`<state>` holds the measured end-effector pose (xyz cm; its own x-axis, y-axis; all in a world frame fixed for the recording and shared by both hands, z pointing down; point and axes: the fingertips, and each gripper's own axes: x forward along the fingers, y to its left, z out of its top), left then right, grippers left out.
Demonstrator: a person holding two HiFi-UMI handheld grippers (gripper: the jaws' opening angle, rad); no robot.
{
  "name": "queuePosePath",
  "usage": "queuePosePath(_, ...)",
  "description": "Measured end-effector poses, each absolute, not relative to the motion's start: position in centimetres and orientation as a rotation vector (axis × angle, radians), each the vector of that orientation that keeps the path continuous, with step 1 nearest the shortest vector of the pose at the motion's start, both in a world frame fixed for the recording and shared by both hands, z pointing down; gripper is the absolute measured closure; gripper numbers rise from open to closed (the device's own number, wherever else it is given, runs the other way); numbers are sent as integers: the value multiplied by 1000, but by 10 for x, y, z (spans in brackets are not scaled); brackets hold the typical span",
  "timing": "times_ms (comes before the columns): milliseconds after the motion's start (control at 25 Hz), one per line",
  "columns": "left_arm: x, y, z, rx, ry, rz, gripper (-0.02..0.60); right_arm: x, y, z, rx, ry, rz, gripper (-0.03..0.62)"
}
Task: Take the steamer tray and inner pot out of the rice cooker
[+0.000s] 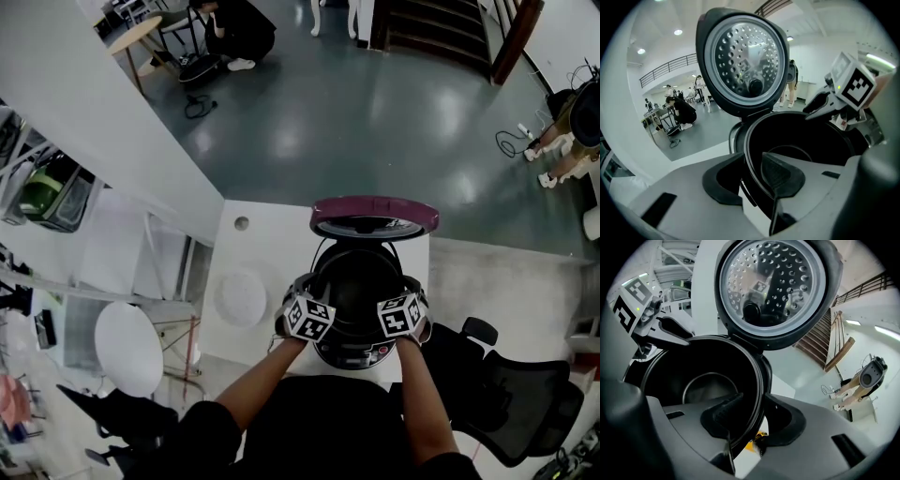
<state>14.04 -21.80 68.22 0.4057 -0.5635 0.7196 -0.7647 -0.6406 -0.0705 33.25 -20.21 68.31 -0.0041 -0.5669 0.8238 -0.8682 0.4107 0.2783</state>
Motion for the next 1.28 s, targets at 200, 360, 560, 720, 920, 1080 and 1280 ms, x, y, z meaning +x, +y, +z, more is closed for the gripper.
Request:
queuePosePath(200,141,-219,683,2384,-1197,1069,471,333,-203,688,1238,-1655,347,471)
queuePosePath(360,140,-220,683,2375,-1214,1042,495,333,-203,689,1240,-1627,310,471)
queuePosePath(560,140,-224,684,2354,-1234,1020,514,334,-203,689,1230,-1601,249,482)
queuePosePath(720,139,-225,684,2349,-1241,1017,518,335,-203,688,1239,-1591,219,503)
queuePosePath(920,138,-225,683,2350,-1214,987,521,335,-204,685,1289,-1615,239,516)
queuePosePath(1080,138,-224,678,2349,-1236,962,522,336,-206,679,1338,-1643,271,526)
queuePosePath(1280,135,-222,669,2340,-1277,895,528,336,-208,671,1409,-1690,353,542)
